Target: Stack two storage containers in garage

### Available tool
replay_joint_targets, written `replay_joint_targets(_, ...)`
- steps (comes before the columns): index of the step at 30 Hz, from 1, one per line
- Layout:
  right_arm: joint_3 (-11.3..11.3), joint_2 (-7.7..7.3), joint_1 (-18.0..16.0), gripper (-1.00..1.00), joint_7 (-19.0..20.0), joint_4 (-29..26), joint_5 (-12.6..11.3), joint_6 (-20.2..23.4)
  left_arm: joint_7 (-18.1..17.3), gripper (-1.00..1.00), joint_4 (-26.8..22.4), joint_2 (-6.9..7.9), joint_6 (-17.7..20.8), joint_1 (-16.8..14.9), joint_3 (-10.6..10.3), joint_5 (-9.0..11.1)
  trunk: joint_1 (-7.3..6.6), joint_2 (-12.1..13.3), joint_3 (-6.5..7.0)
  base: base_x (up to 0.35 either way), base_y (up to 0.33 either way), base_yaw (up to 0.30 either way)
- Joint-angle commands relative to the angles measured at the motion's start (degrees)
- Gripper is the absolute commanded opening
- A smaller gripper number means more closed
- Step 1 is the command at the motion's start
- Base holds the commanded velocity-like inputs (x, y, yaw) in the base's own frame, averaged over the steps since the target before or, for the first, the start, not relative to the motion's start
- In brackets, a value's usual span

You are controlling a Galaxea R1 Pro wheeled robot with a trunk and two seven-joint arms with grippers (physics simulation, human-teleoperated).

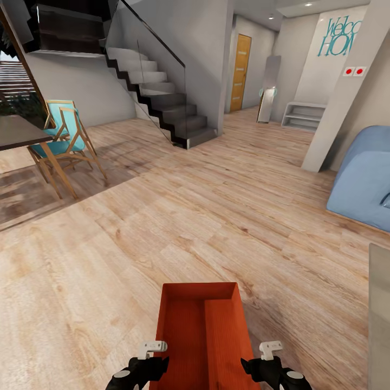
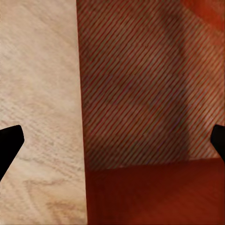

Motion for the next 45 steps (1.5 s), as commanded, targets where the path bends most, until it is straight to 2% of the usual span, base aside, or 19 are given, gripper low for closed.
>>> replay_joint_targets(1,-0.5,0.06,0.0,1.00,0.5,-0.1,0.6,0.3,0.0,1.00,-0.1,0.05,0.3,0.0,0.0,0.5,-0.01,0.0,-0.05,0.000,0.000,0.000)
replay_joint_targets(5,-0.5,0.06,0.0,1.00,0.5,-0.1,0.6,0.3,0.0,1.00,-0.1,0.26,0.3,0.0,0.3,0.5,-0.01,0.0,-0.05,0.000,0.000,0.000)
replay_joint_targets(12,-0.4,0.06,0.0,1.00,0.5,-0.1,0.6,0.3,0.1,1.00,-0.1,0.37,0.3,0.0,3.4,0.4,-0.01,0.0,-0.05,0.000,0.000,0.000)
replay_joint_targets(18,-0.4,0.06,0.0,1.00,0.5,-0.1,0.6,0.2,0.1,1.00,0.0,0.49,0.3,0.0,4.5,0.4,-0.01,0.0,-0.05,0.000,0.000,0.000)
replay_joint_targets(26,-0.4,0.06,0.0,1.00,0.5,-0.1,0.6,0.2,0.1,1.00,0.0,0.42,0.3,0.0,4.7,0.3,-0.01,0.0,-0.05,0.000,0.000,0.000)
replay_joint_targets(29,-0.4,0.06,0.0,1.00,0.5,-0.1,0.6,0.2,0.0,1.00,0.0,0.34,0.3,0.0,4.7,0.3,0.65,-1.2,-0.58,0.000,0.000,0.000)
replay_joint_targets(40,-0.4,0.06,0.0,1.00,0.5,-0.1,0.6,0.2,0.0,1.00,0.4,0.14,0.4,0.0,4.7,0.3,0.65,-1.2,-0.58,0.000,0.000,0.000)
replay_joint_targets(45,-0.4,0.06,0.0,1.00,0.5,-0.1,0.6,0.2,0.0,1.00,3.4,-0.03,0.4,0.0,4.3,0.2,1.75,-3.2,-1.48,0.000,0.000,0.000)
